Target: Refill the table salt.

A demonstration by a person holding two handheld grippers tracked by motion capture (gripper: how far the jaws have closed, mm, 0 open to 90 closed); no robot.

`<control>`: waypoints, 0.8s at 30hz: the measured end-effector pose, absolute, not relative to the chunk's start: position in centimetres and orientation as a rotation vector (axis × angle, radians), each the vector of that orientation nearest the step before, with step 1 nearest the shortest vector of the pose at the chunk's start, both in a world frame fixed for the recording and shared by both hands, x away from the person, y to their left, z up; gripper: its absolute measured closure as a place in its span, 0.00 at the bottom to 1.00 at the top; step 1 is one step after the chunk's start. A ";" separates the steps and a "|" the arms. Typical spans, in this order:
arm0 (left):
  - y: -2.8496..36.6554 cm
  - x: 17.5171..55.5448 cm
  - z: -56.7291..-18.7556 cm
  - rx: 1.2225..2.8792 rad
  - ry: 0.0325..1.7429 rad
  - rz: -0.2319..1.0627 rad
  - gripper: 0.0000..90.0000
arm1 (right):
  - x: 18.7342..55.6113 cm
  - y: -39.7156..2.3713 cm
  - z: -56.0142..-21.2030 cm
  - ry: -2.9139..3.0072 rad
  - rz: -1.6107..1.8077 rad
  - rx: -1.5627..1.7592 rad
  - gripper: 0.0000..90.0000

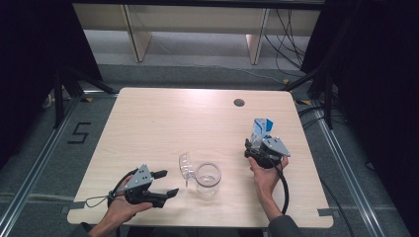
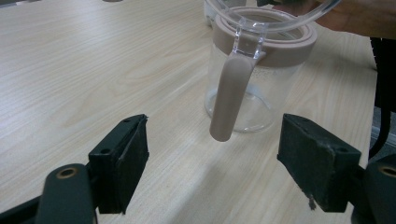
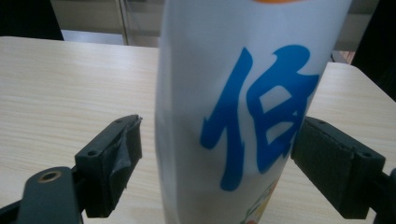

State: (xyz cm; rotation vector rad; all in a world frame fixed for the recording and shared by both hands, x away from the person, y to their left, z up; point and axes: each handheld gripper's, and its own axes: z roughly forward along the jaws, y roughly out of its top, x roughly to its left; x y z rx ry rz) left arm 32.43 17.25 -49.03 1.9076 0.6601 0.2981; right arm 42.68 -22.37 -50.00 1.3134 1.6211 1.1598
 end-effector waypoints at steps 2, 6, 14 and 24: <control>17.3 32.4 -49.0 1.910 0.660 0.294 0.27 | 42.8 -22.4 -50.1 1.624 1.162 1.321 0.20; 17.2 32.5 -49.1 1.915 0.656 0.295 0.27 | 42.9 -22.2 -50.3 1.629 1.170 1.335 0.21; 17.3 32.4 -49.1 1.911 0.661 0.294 0.27 | 43.3 -22.2 -50.9 1.633 1.164 1.362 0.24; 17.3 32.4 -49.0 1.911 0.659 0.293 0.27 | 43.6 -22.1 -51.3 1.641 1.159 1.370 0.28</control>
